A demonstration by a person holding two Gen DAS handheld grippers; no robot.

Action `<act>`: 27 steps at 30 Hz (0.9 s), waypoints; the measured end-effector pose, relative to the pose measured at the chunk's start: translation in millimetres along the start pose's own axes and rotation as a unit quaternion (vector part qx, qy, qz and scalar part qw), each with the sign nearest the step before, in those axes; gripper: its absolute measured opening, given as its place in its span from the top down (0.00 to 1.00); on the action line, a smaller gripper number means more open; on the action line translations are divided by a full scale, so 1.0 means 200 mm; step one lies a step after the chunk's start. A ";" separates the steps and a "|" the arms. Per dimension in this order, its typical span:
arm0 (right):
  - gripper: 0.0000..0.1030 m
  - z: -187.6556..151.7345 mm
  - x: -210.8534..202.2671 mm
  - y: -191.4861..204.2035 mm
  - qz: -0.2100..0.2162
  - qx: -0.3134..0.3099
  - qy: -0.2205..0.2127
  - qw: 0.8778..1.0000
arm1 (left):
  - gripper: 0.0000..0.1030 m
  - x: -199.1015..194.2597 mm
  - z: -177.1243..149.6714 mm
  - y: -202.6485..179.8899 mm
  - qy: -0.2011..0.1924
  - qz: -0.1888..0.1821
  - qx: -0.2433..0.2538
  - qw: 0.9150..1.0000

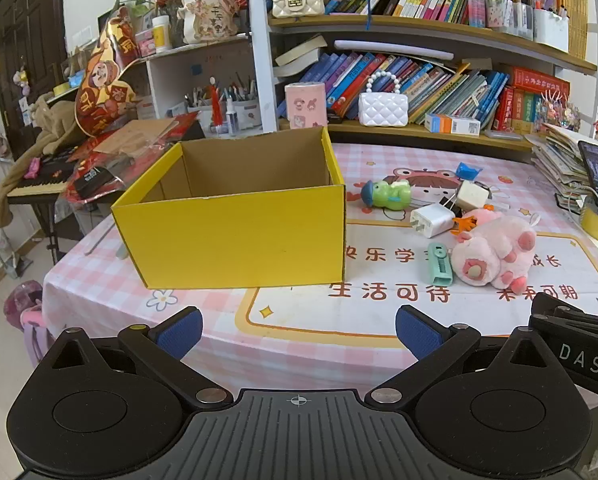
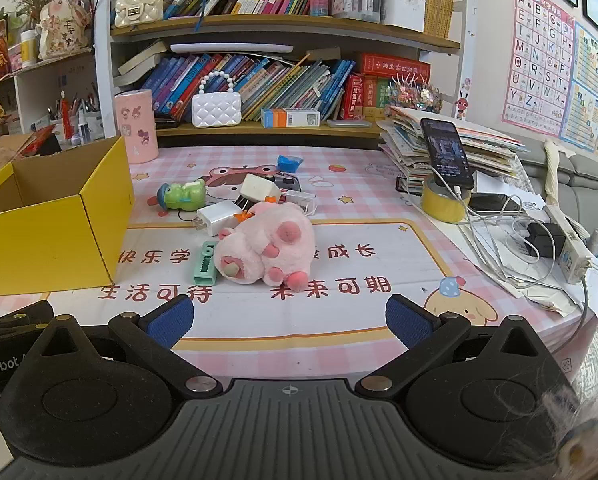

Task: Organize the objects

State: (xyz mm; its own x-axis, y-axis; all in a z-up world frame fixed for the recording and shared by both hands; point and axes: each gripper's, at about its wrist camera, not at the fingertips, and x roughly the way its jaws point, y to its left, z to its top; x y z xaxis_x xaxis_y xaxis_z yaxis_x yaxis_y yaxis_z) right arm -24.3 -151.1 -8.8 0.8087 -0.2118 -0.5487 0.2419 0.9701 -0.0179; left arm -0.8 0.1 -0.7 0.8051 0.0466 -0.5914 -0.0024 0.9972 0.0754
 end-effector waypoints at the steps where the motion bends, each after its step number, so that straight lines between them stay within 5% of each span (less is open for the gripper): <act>1: 0.00 0.00 0.00 0.00 0.000 0.000 0.000 1.000 | 0.00 0.00 0.00 0.00 0.000 0.000 0.000 1.000; 27: 0.00 0.00 0.01 0.02 0.001 -0.007 0.004 1.000 | 0.00 0.04 0.01 0.03 0.008 0.007 -0.010 1.000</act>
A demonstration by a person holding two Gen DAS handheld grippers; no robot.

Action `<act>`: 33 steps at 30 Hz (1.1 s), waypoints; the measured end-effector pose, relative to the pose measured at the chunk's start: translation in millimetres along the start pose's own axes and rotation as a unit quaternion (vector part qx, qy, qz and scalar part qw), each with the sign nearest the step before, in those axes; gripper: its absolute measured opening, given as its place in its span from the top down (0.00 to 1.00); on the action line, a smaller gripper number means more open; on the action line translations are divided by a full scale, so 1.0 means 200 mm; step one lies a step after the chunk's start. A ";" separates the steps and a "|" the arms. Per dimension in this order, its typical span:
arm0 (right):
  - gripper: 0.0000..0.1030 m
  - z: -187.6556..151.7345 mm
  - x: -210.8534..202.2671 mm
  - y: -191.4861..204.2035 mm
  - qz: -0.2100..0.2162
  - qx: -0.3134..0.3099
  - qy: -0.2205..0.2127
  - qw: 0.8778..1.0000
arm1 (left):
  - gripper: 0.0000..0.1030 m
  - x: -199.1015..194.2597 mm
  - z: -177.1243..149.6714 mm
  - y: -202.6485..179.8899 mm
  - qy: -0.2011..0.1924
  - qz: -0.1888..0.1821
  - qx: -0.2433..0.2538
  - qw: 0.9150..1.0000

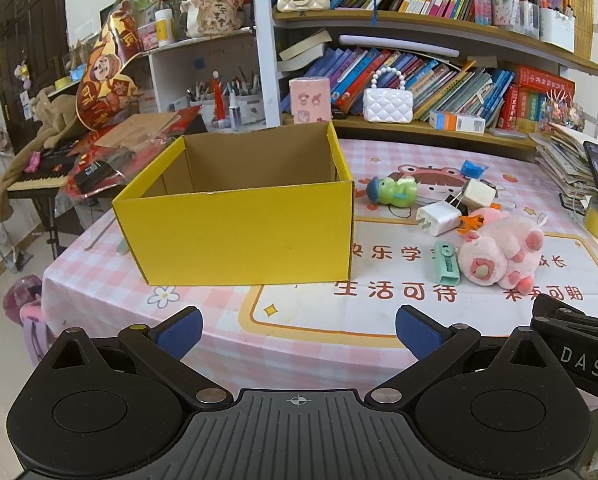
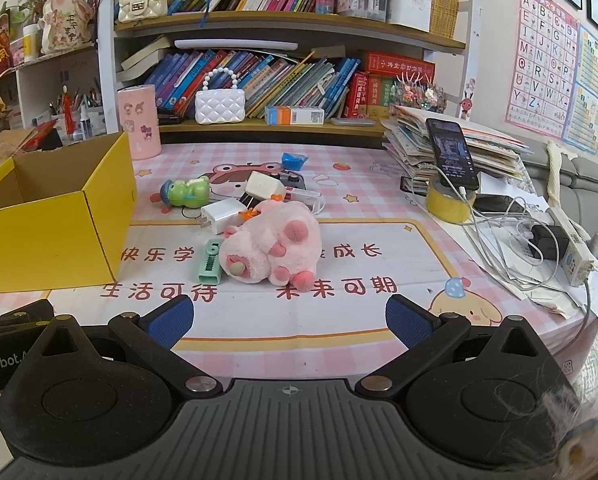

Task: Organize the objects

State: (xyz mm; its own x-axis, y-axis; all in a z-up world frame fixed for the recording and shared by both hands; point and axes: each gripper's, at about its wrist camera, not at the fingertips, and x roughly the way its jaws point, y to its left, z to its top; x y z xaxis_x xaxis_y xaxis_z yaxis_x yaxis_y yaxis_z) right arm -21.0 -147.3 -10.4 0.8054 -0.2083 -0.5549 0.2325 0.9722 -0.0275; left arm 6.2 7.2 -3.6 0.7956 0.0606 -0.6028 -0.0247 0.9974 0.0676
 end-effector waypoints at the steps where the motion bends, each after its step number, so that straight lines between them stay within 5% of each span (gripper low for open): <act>1: 0.00 0.00 0.00 0.00 0.000 0.000 0.000 1.000 | 0.00 0.00 0.00 0.00 0.000 0.000 0.000 1.000; 33: 0.00 0.02 0.03 0.01 0.005 -0.002 0.012 1.000 | 0.00 0.04 0.01 0.02 0.007 -0.002 -0.010 1.000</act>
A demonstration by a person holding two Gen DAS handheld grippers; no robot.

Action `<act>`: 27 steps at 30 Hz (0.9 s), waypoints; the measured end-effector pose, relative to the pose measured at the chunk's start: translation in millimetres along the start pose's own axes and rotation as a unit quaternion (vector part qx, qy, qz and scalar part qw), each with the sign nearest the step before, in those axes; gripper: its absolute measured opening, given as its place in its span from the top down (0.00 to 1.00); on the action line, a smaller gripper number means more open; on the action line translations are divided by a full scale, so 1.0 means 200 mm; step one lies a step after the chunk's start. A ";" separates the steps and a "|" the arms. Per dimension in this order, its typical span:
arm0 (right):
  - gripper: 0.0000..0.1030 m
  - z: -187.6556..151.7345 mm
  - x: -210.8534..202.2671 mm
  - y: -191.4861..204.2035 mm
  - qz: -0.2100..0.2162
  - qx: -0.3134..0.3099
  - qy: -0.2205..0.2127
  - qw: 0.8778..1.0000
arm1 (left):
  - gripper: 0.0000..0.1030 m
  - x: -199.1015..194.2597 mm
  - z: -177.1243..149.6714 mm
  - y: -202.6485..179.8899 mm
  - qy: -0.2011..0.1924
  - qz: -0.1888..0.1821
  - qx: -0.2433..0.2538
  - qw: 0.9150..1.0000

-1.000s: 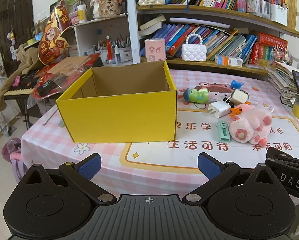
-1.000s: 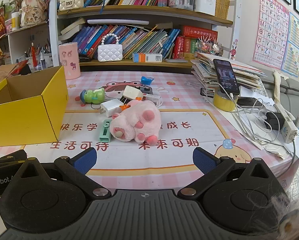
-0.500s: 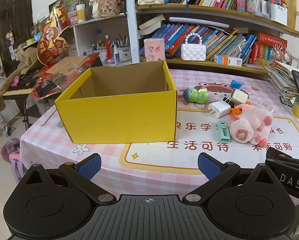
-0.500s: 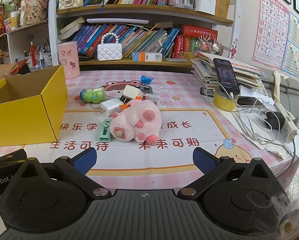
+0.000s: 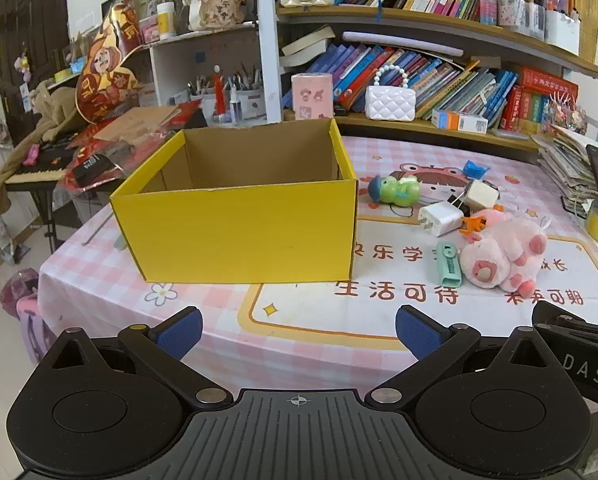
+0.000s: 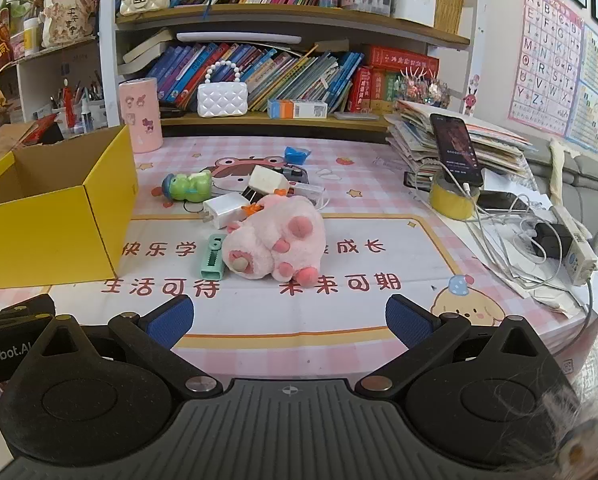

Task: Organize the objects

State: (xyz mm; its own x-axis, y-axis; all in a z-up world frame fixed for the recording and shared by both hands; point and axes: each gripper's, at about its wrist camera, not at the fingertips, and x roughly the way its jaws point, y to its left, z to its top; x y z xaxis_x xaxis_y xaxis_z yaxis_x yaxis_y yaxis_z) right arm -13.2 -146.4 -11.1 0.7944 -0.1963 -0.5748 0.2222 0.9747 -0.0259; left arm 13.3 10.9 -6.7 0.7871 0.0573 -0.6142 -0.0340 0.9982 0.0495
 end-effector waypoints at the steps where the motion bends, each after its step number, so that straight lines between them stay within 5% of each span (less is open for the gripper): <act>1: 0.00 0.01 0.00 0.00 0.002 0.001 0.001 1.000 | 0.00 0.00 0.00 0.00 0.000 0.001 0.000 1.000; 10: 0.00 0.06 0.04 -0.01 0.013 -0.009 0.005 1.000 | 0.00 0.02 0.04 -0.03 0.003 0.016 -0.009 1.000; 27: 0.00 0.22 0.31 -0.10 0.071 -0.037 0.023 0.996 | 0.00 0.20 0.11 -0.10 0.042 0.052 -0.100 0.993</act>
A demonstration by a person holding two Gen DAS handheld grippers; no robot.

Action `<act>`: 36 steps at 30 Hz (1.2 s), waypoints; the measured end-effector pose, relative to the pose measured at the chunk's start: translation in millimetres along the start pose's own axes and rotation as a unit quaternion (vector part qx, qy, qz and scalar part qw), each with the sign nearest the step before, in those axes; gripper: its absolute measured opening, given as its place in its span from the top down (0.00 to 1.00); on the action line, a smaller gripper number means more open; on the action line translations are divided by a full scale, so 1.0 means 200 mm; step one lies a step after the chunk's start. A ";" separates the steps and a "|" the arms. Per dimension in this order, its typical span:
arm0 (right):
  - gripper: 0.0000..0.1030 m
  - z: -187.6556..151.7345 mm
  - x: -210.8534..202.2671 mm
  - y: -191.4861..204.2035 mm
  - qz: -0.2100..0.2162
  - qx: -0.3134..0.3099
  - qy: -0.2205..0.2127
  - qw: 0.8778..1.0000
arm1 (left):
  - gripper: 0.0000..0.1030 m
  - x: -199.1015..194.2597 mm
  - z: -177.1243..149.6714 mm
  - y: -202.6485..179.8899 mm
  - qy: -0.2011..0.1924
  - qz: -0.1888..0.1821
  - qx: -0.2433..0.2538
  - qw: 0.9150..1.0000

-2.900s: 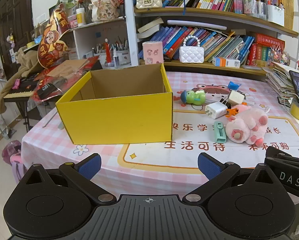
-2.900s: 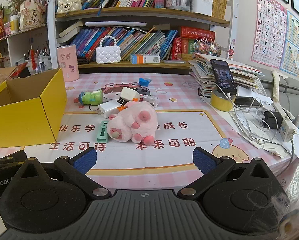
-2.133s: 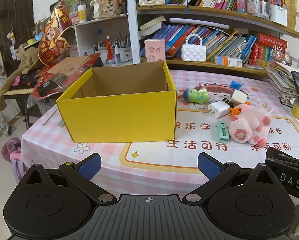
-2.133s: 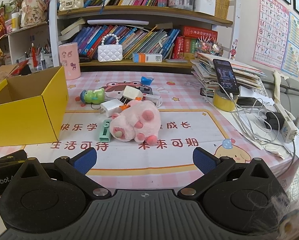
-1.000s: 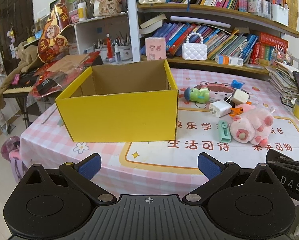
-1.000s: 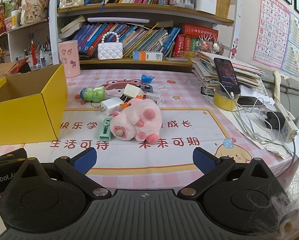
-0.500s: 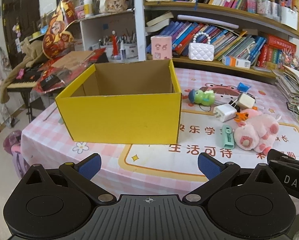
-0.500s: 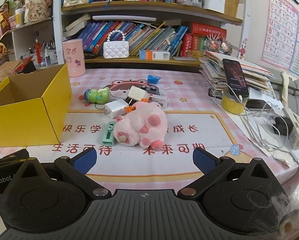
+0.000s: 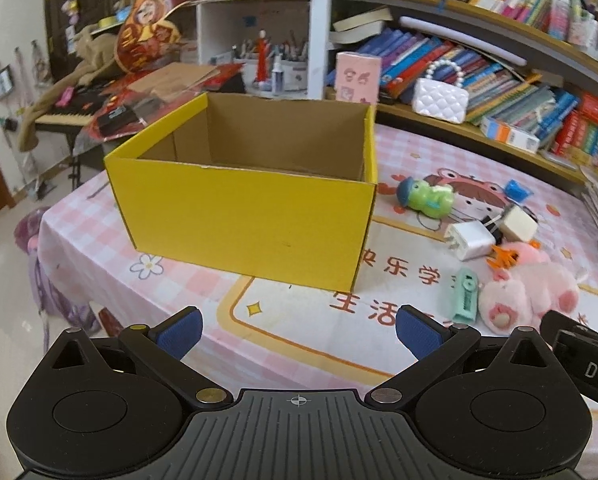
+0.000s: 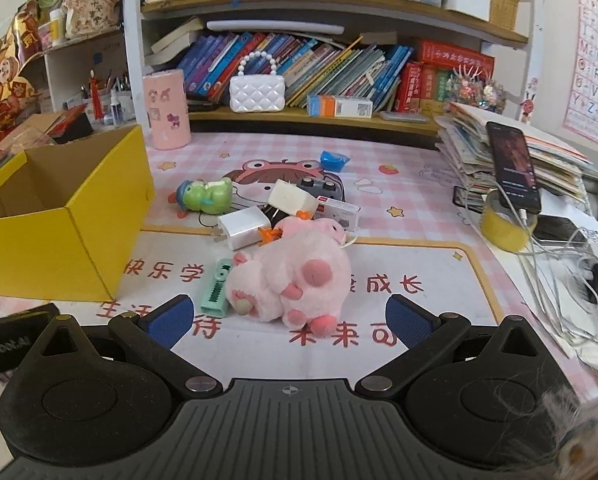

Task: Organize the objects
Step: 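Grasp the pink plush pig with the right gripper while the left gripper reaches the teal stapler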

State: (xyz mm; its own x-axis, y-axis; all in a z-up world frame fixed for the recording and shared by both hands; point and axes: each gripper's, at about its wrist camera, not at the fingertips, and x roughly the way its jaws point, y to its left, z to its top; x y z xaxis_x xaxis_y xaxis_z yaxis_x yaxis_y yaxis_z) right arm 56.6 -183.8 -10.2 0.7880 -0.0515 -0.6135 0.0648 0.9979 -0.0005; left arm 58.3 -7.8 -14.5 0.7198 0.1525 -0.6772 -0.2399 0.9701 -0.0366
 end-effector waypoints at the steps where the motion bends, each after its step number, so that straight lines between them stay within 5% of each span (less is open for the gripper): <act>1: 0.00 0.01 0.02 -0.02 0.005 0.001 0.002 1.000 | 0.00 0.01 0.00 0.00 0.001 0.003 -0.006 1.000; 20: 0.00 0.14 0.53 -0.20 0.053 0.063 0.072 0.994 | 0.00 0.04 0.04 -0.07 -0.004 0.078 -0.029 0.997; 24: 0.02 0.15 0.63 -0.24 0.085 0.094 0.102 0.987 | 0.00 0.02 0.05 -0.08 -0.013 0.071 -0.029 0.997; 30: 0.36 0.18 0.60 -0.30 0.126 0.105 0.099 0.981 | 0.00 0.02 0.06 -0.18 -0.019 0.034 -0.003 0.999; 36: 0.37 0.23 0.44 -0.44 0.106 0.110 0.064 0.986 | 0.01 0.07 0.08 -0.37 -0.014 -0.033 0.045 0.998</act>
State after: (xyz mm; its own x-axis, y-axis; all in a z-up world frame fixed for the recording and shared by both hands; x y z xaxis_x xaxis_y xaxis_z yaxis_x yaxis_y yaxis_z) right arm 148.5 -278.2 -26.6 0.7150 0.1762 -0.6766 0.0503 0.9522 0.3012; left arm 96.1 -75.1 -9.4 0.7501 0.0910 -0.6550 -0.1320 0.9912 -0.0135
